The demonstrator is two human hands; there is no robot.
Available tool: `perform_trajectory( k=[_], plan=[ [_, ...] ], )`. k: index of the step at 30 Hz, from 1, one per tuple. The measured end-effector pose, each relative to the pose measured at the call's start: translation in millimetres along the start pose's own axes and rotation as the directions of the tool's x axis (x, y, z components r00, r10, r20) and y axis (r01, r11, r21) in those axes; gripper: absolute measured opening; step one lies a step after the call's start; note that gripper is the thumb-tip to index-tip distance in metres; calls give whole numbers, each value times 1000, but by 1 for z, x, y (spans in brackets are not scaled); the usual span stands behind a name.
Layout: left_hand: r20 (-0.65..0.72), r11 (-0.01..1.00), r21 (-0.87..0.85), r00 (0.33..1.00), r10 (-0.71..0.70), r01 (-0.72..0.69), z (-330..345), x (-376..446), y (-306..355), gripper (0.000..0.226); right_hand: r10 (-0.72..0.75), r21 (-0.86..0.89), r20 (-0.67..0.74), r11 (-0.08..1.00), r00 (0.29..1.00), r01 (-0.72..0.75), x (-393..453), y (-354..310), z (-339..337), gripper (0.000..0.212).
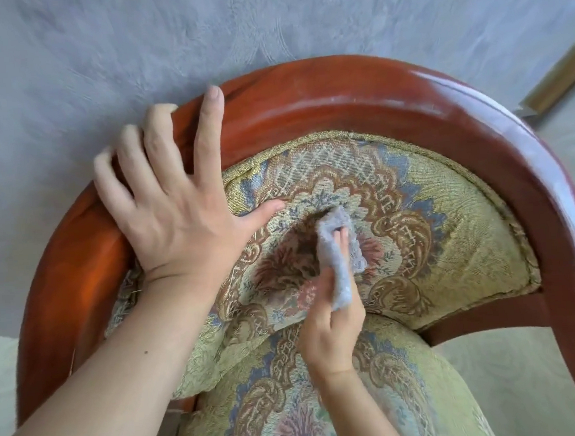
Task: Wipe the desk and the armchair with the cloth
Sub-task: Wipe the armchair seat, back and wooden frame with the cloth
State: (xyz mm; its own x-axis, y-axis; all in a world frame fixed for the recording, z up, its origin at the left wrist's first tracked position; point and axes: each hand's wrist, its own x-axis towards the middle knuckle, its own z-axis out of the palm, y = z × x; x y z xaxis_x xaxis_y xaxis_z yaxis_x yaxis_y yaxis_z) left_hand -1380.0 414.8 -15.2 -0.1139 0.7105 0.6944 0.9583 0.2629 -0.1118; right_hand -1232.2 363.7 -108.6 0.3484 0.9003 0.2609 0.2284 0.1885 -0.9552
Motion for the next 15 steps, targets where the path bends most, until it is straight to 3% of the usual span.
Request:
perform_trajectory(
  k=[1,2,3,5,6,7,8,10,12,15],
  plan=[
    [-6,1000,-4,1000,1,-1,0,-1,0,124,156,226,-160,967,975,-118,1,-22,-1,40],
    [-9,1000,-5,1000,3,-3,0,-1,0,124,270,404,-294,905,917,-137,6,-44,-2,26],
    [-8,1000,1,1000,4,-4,0,-1,0,123,286,456,-387,886,877,-88,16,-61,-3,18],
    [-4,1000,6,1000,-1,1,0,-2,0,122,127,454,-447,885,886,102,41,-80,-5,24],
    [-8,1000,1,1000,-8,8,-1,-1,0,121,21,427,-408,888,913,171,53,-82,-2,39],
    [-19,1000,-6,1000,-16,16,-1,-1,1,120,-91,272,-318,945,944,183,66,-85,6,56],
    [-35,1000,-16,999,-21,21,-1,-1,2,118,-225,24,-189,972,956,234,74,-79,15,59],
    [-67,999,-36,997,-25,22,0,-1,2,109,-396,-340,76,852,915,397,74,-52,29,57],
    [-69,999,-34,997,-27,25,1,0,2,104,-455,-425,237,746,858,513,69,-27,31,62],
    [-27,1000,-15,1000,-10,9,1,0,0,109,-472,-412,260,735,842,539,53,0,24,59]
  ],
)
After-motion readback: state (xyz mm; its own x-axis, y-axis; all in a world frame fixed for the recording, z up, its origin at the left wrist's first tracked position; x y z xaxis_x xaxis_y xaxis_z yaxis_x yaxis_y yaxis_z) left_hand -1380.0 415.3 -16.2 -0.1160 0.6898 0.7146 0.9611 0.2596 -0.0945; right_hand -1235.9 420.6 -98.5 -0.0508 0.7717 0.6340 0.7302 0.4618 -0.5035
